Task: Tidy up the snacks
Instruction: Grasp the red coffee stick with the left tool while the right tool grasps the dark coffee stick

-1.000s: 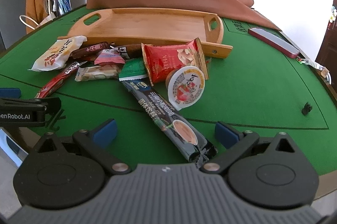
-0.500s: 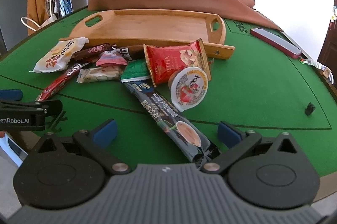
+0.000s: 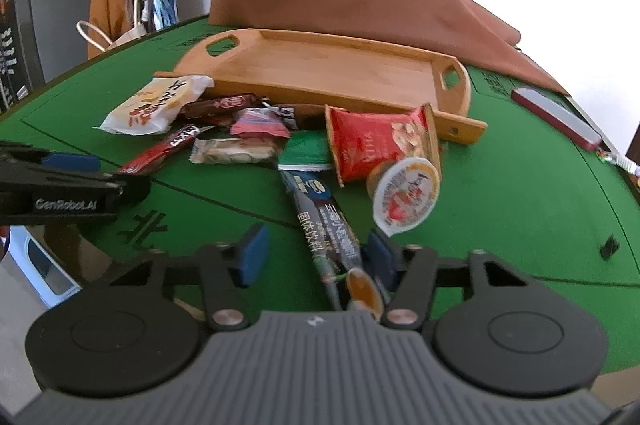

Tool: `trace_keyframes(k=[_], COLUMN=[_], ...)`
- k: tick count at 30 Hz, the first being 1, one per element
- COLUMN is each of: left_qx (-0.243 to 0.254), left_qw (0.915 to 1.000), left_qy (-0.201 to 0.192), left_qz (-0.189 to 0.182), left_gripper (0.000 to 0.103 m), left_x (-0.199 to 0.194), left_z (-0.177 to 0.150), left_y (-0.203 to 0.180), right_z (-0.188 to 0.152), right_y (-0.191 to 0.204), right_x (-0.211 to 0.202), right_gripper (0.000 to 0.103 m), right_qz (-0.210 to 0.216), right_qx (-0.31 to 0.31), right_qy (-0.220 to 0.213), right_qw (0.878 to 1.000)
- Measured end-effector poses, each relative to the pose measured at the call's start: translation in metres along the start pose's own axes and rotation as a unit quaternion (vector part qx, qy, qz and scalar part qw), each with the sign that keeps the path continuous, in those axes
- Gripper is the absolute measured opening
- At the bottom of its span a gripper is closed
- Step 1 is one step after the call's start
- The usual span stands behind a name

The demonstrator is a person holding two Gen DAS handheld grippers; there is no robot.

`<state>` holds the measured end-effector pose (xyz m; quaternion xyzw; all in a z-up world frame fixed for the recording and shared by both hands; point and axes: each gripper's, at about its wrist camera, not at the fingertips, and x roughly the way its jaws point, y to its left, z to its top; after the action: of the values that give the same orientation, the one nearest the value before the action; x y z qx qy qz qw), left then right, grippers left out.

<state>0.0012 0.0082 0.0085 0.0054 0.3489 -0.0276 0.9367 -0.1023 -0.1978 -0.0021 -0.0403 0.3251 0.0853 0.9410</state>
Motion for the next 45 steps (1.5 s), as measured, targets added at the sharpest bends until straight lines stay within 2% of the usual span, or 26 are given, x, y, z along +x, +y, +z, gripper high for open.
trace_keyframes(k=[2,3,5,9,14,18,22,38,45], left_qx=[0.001,-0.001,-0.001,0.005,0.002,0.015,0.012,0.022,0.024], left_qw=[1.0,1.0,0.9999,0.9998,0.9995,0.9993,0.9989,0.9993,0.9995], left_qy=[0.005,0.008,0.011,0.011,0.012,-0.011,-0.014,-0.004,0.001], left_qz=[-0.001,0.001,0.0,-0.016,-0.031,-0.032,-0.044,-0.029,-0.022], left_gripper=[0.051,0.051,0.051,0.026,0.023,0.022,0.022,0.024,0.027], left_x=[0.001,0.001,0.002,0.002,-0.001,-0.011,-0.015,-0.001,0.008], left_z=[0.002,0.003,0.004,0.006,0.009,0.012,0.018,0.011,0.014], left_y=[-0.001,-0.002,-0.003,-0.007,-0.008,-0.011,-0.011,-0.016,-0.016], right_z=[0.001,0.001,0.001,0.002,0.005,0.01,0.016,0.006,0.006], right_y=[0.003,0.004,0.006,0.007,0.005,0.004,0.001,0.002,-0.002], right_x=[0.0,0.0,0.0,0.0,-0.004,-0.012,-0.017,0.0,0.006], right_gripper=[0.048,0.04,0.04,0.037,0.036,0.033,0.032,0.037,0.042], right_qz=[-0.001,-0.003,-0.005,-0.002,0.005,0.009,0.018,0.026,0.017], right_qx=[-0.008,-0.011,-0.018,-0.017,-0.008,-0.002,0.004,0.015,0.022], right_qy=[-0.003,-0.004,-0.004,-0.003,-0.008,-0.019,-0.025,-0.008,-0.011], right_qw=[1.0,1.0,1.0,1.0,1.0,1.0,1.0,1.0,1.0])
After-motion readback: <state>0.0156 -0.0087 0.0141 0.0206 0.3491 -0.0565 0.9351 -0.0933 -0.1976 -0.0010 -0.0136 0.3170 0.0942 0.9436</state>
